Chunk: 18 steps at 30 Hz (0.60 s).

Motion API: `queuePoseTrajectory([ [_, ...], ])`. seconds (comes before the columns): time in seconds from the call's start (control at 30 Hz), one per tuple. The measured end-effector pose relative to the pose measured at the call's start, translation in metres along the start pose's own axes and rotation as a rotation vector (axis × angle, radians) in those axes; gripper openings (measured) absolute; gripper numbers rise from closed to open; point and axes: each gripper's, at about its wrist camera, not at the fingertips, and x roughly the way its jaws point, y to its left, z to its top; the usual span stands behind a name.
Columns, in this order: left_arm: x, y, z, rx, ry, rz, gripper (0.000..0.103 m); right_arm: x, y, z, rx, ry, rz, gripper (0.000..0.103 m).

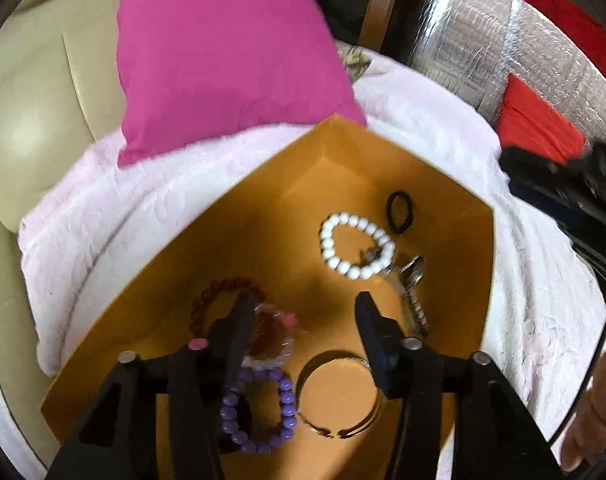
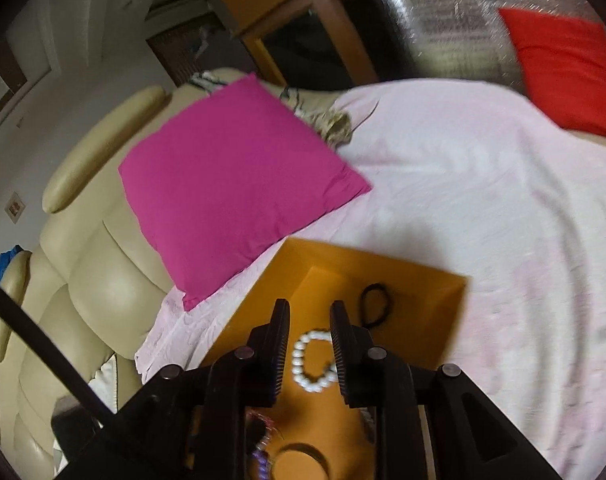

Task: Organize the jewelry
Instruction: 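Lower the pink and white bracelets into the orange box and open both tools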

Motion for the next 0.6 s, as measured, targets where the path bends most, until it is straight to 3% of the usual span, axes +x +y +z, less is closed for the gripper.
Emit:
queuePoseTrajectory([
  [0.1,-0.014,-0.015,-0.001,0.019,-0.063,0.011,0.07,-0.027,-0.016,-0.003,0.003,-0.024,-0.025,0.023],
  [0.2,-0.027,-0.032,-0.002,0.05,-0.12,0.019,0.072,-0.053,-0.035,-0.009,0.017,-0.027,-0.053,0.024],
  [0.33,-0.043,-0.05,-0.006,0.106,-0.193,0.049,0.077,-0.086,-0.055,-0.021,0.015,-0.043,-0.097,0.057],
  [0.6,-0.079,-0.074,-0.027,0.213,-0.346,0.115,0.085,-0.152,-0.08,-0.06,-0.024,-0.088,-0.145,0.058],
])
